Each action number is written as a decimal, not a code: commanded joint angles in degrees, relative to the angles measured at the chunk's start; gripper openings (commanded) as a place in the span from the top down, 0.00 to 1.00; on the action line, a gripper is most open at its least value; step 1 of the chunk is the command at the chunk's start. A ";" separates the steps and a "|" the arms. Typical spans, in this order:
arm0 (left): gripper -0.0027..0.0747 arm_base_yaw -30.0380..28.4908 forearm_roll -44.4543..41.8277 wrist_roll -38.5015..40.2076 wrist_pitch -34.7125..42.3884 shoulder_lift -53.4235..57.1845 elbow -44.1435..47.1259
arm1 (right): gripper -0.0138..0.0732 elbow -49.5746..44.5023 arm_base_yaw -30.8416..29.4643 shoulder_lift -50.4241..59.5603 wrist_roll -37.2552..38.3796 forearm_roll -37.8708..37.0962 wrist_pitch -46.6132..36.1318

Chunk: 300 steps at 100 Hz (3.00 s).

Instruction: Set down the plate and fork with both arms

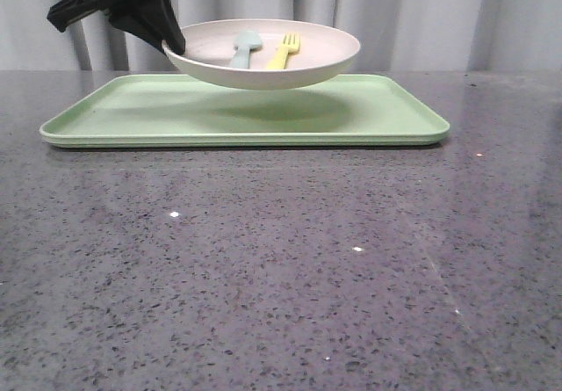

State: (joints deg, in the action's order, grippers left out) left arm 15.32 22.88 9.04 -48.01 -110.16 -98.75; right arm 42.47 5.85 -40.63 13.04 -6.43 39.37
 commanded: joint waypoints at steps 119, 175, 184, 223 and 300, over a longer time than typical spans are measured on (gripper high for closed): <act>0.70 0.78 0.61 1.40 5.95 1.34 2.37 | 0.34 2.00 -0.25 -0.03 -0.52 -1.30 -3.69; 0.57 0.78 -11.47 1.40 0.76 8.97 2.63 | 0.34 2.61 3.24 -1.22 -0.52 -1.32 -5.09; 0.57 0.78 -14.12 1.40 0.64 12.60 4.09 | 0.34 4.87 4.88 -3.50 -0.52 -1.32 -3.62; 0.57 0.78 -20.14 1.40 7.51 33.37 24.25 | 0.34 24.47 13.15 -21.25 -0.52 -1.32 4.56; 0.57 0.78 -20.35 1.40 7.63 47.43 36.62 | 0.34 70.53 26.03 -63.03 1.29 -0.42 24.03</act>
State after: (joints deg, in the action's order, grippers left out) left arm 15.60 2.23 9.96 -43.96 -64.01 -60.58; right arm 106.89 31.68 -102.72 13.79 -6.54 63.07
